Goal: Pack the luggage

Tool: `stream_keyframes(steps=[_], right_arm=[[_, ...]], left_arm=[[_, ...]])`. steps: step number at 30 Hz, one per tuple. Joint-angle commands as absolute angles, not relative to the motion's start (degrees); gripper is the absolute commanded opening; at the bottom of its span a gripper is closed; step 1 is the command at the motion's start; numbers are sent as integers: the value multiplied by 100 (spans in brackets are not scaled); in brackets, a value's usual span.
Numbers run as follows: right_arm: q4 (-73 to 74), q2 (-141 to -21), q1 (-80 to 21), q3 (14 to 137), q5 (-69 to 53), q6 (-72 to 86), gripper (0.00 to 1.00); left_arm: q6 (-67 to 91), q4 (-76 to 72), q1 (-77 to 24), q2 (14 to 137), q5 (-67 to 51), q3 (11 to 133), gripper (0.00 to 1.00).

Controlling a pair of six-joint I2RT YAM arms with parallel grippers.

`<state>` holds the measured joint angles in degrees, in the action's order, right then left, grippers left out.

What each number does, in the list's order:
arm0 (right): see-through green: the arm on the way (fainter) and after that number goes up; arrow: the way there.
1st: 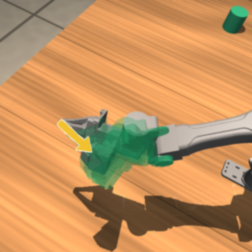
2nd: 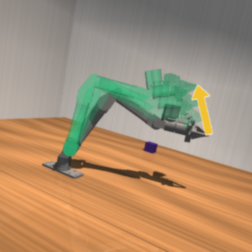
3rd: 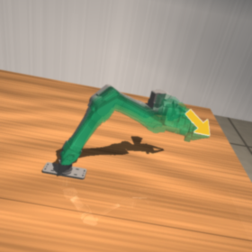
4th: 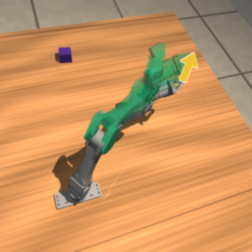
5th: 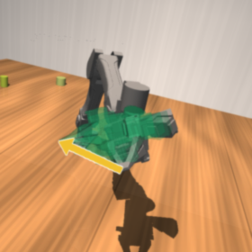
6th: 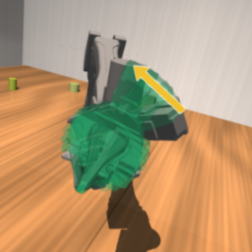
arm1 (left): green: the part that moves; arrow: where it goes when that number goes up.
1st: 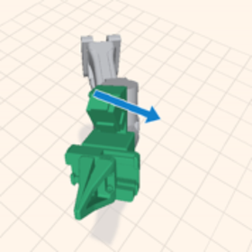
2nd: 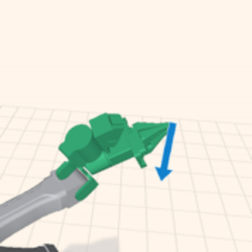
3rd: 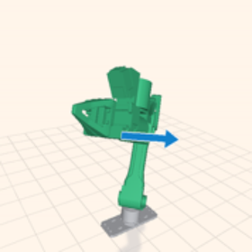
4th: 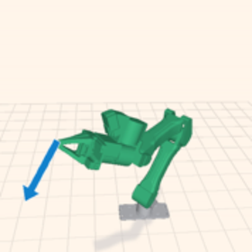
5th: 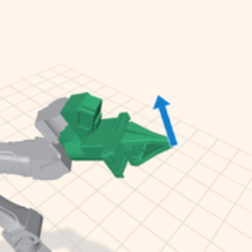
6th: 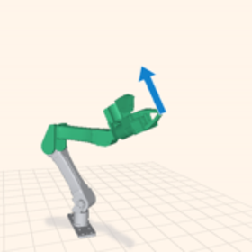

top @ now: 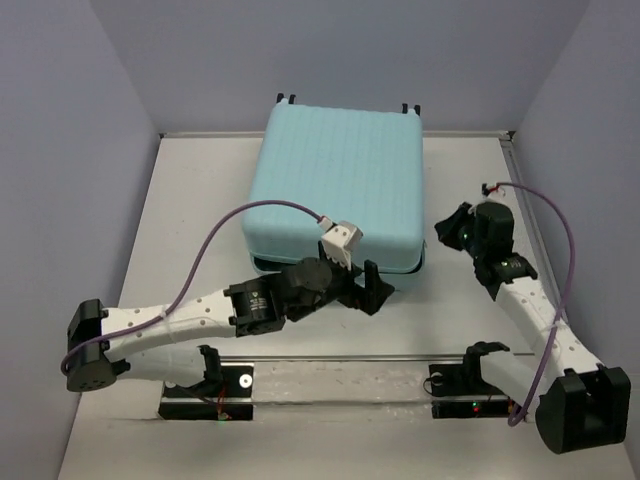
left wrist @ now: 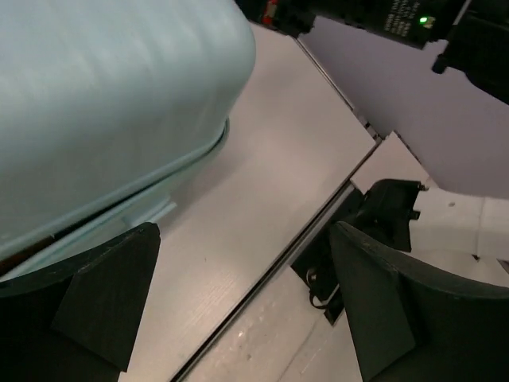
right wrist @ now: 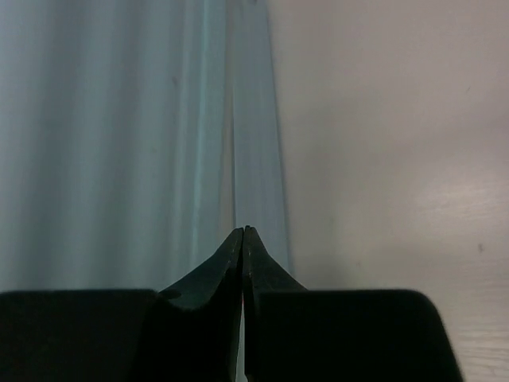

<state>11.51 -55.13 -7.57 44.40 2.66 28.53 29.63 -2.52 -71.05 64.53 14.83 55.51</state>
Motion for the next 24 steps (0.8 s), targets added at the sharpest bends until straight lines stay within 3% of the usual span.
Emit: stream_keyframes(steps=[1,5,8,13,18,24], right_arm=[[475,-5179,-782,2964,-721,3454,7],[633,-4317,-782,2401,-536,3726,7],[256,-4550,-782,2111,-816,3849,7],[-1543,-5272,-975,1811,-1819,3780,7],[-2232,-5607,-1414,1889,-2285,3867,7],[-2197,-6256,-3268,2671,-1749,3586,7]], left_arm=[[3505,-1282,-7690,6328,2189,4669,97],[4051,-1915,-7717,6389,2126,3754,71],[4289,-1995,-7708,6556,2407,3437,53],[4552,-2004,-7717,6723,2715,3173,50],[4851,-1820,-7594,6706,2970,3050,52],[5386,-1346,-7269,6285,3364,2734,54]])
